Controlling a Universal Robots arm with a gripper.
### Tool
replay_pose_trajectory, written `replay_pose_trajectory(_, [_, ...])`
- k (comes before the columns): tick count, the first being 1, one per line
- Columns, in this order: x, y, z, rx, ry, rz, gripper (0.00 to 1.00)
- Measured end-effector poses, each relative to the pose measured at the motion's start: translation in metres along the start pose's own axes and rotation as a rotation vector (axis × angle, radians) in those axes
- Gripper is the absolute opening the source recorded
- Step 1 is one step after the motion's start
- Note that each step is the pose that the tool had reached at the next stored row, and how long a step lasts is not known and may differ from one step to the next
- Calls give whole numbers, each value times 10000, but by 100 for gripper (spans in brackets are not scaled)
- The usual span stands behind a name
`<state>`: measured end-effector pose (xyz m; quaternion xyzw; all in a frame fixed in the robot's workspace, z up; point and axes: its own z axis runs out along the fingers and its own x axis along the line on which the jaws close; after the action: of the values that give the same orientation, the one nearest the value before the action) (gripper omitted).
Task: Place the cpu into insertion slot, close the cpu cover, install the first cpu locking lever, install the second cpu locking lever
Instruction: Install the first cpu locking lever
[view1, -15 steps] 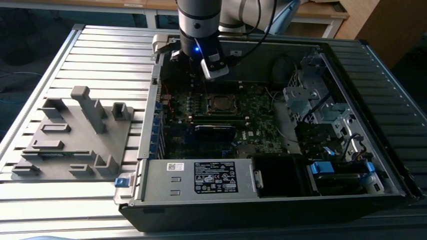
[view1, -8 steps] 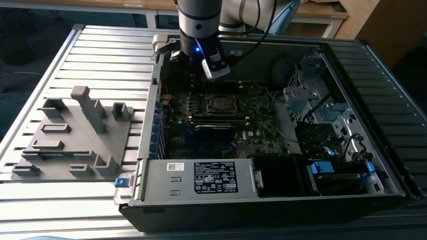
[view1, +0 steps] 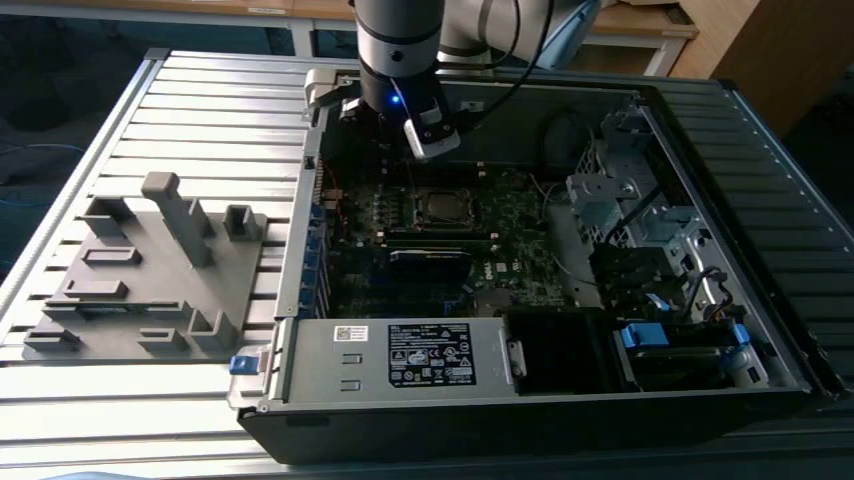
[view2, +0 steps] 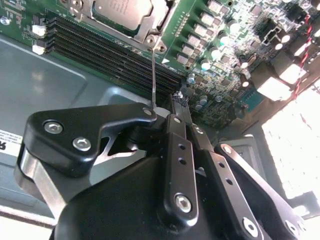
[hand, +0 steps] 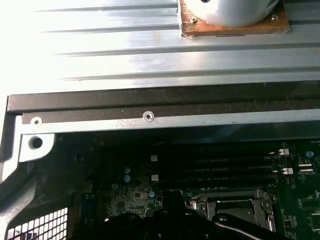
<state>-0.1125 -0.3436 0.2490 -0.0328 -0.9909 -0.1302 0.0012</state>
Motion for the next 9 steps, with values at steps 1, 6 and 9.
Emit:
replay_pose_trajectory(1, [0,0,0,-1,0,-1,11])
replay_pose_trajectory(6, [-26,1,0,-1,0,-1,11])
replay_pose_trajectory(9, [-69,4,0,-1,0,0,11])
